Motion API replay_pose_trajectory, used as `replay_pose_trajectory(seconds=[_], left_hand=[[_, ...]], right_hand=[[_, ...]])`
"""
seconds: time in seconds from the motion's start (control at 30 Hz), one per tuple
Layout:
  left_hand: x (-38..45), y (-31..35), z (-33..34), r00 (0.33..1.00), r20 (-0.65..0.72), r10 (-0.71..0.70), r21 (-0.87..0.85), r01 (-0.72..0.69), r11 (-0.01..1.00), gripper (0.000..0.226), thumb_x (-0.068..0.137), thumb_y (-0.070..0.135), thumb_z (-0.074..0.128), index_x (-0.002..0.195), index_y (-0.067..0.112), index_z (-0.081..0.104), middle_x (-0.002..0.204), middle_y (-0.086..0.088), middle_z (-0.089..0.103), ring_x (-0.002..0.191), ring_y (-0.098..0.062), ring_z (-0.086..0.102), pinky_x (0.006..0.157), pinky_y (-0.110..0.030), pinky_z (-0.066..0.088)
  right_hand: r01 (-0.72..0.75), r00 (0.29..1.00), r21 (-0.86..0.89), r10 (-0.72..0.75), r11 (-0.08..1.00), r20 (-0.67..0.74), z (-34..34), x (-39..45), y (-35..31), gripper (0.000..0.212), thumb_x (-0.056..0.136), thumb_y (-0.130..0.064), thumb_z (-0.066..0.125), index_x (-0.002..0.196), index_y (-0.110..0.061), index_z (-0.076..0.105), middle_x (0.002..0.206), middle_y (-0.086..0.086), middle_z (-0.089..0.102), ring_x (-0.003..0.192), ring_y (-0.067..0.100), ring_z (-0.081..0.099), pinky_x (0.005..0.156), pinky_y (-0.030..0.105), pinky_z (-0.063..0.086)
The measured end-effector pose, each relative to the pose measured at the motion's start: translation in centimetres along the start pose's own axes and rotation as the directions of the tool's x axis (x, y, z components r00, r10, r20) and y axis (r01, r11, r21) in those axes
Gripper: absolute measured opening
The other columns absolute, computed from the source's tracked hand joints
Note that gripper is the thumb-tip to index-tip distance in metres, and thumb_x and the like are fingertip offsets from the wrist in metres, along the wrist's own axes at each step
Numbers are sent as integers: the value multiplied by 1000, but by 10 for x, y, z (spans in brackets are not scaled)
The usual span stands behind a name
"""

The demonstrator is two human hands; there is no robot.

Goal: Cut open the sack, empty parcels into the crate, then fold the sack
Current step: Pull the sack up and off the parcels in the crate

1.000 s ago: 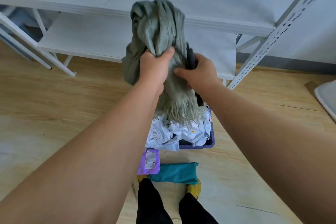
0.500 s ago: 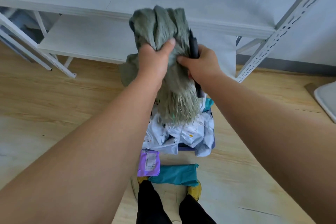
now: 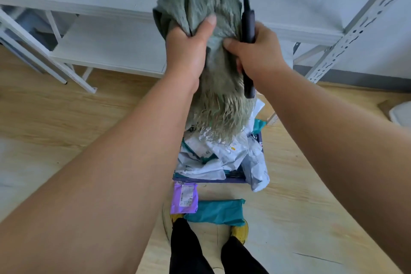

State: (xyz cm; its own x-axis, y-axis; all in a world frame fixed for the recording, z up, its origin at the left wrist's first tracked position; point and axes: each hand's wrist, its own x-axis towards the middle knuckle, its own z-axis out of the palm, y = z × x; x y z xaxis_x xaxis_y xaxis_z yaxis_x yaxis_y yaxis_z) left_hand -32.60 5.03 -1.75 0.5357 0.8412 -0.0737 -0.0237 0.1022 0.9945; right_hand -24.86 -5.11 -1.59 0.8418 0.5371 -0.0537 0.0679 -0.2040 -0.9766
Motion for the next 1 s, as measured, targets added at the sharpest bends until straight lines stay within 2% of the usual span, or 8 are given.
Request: replay_pose_trajectory(seconds=[0.13,0.3,0.4,0.47,0.67,0.83,0.93,1.0], left_hand=[[-5,-6,-4,999,1,-51,132,50,990,50,70,43,74,110,15,67,103,2,72,96,-16,69,89,-41,56],[-3,-5,-1,1000,-13,21,117,-20,993,34,77,33,74,105,15,67,100,3,72,92,-13,70,86,-37,57],[-2,-15,-4,996,-30,-85,138,88,987,44,73,37,74,109,13,66,103,1,72,94,-17,69,88,-41,56],[2,-15,-4,993,-41,-112,119,116,986,44,73,35,76,110,12,66,102,1,72,93,-17,70,87,-41,57],[-8,-9,5,990,84,-109,-105,118,987,38,72,33,78,104,17,65,109,-4,72,101,-20,69,93,-46,53],[-37,-27,-14,971,195,-138,342,65,938,70,74,48,75,135,27,49,129,11,59,113,-3,53,103,-32,42],[-52,-60,-17,954,215,-209,475,85,876,60,80,32,76,134,20,50,120,5,63,108,-10,59,97,-27,46],[-42,-64,-11,973,109,-204,509,122,852,48,83,27,72,127,11,58,119,-5,66,110,-23,61,98,-33,48]], right_hand=[[-15,998,-141,22,990,51,1,0,6,25,80,-14,71,71,-26,51,59,-4,53,49,14,51,58,32,48],[6,1000,-37,-5,999,27,-3,-1,10,19,84,-15,71,78,-20,53,59,-4,53,44,10,50,50,26,47],[-52,996,-178,63,983,61,-2,-13,32,26,76,-28,78,94,-22,60,75,-6,63,69,18,60,73,41,57],[-74,989,-213,99,974,106,-2,-20,42,38,70,-31,83,100,-24,60,82,-8,66,76,17,64,75,40,57],[-141,988,-124,148,982,47,1,-12,40,19,79,-22,76,76,-21,57,62,-3,57,50,13,51,60,32,49],[-153,988,-16,153,988,-7,-2,6,19,25,82,-16,72,66,-19,53,39,-10,49,35,8,44,47,23,42],[-150,981,-13,150,989,126,4,2,9,28,86,-14,69,66,-15,50,31,-9,44,28,8,39,38,16,35],[-105,984,-22,107,994,143,6,1,5,27,86,-12,69,68,-17,50,35,-10,46,27,5,39,36,14,33]])
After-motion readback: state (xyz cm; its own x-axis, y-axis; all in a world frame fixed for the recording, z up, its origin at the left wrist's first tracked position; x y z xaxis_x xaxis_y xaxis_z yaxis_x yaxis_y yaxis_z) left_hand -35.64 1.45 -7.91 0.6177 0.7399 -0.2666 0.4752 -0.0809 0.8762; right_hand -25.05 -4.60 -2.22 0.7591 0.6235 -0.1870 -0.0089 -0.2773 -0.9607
